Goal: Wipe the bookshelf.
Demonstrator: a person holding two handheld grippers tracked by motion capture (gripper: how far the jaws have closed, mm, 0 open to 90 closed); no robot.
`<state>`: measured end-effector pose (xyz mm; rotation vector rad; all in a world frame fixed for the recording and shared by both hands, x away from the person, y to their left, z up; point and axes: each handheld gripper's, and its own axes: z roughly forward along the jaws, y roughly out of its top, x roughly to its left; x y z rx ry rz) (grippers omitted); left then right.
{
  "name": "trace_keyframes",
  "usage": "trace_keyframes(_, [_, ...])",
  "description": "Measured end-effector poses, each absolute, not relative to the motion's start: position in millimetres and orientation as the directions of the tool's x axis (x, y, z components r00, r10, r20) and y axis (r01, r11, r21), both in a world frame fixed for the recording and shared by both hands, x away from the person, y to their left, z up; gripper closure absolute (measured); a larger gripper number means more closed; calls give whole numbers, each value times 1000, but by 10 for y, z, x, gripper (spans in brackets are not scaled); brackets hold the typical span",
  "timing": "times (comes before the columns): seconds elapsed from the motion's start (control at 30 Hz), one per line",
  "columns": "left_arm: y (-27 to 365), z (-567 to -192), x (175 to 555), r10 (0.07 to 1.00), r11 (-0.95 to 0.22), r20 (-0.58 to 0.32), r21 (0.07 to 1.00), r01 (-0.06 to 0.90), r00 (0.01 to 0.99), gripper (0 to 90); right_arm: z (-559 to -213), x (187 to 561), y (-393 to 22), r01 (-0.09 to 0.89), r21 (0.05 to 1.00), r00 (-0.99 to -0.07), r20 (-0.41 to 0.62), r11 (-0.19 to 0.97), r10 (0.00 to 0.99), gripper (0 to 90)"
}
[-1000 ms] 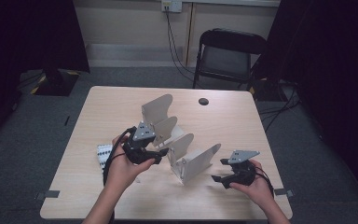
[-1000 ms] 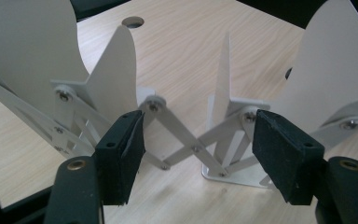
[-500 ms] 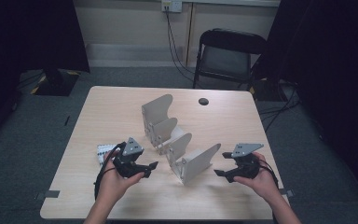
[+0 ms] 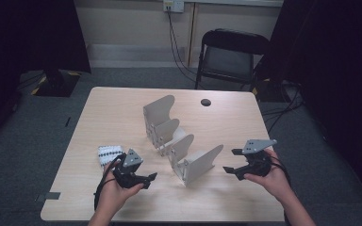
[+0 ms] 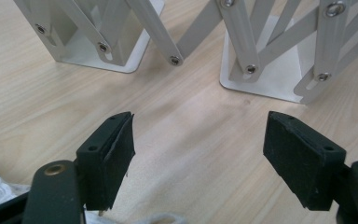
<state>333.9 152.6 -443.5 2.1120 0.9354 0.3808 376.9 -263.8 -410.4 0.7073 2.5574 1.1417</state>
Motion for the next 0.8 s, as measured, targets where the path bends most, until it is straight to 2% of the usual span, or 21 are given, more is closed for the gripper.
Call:
trace_keyframes(0.33, [1543, -4435, 3325, 731, -423, -40, 756, 499, 681, 241, -3780, 3786, -2763, 329, 753, -836, -49, 570, 547, 227])
trace_keyframes(0.8, [1552, -4445, 3315, 728, -443, -21, 748, 494, 685, 241, -3471, 4006, -2590, 296, 746, -855, -71, 596, 513, 228])
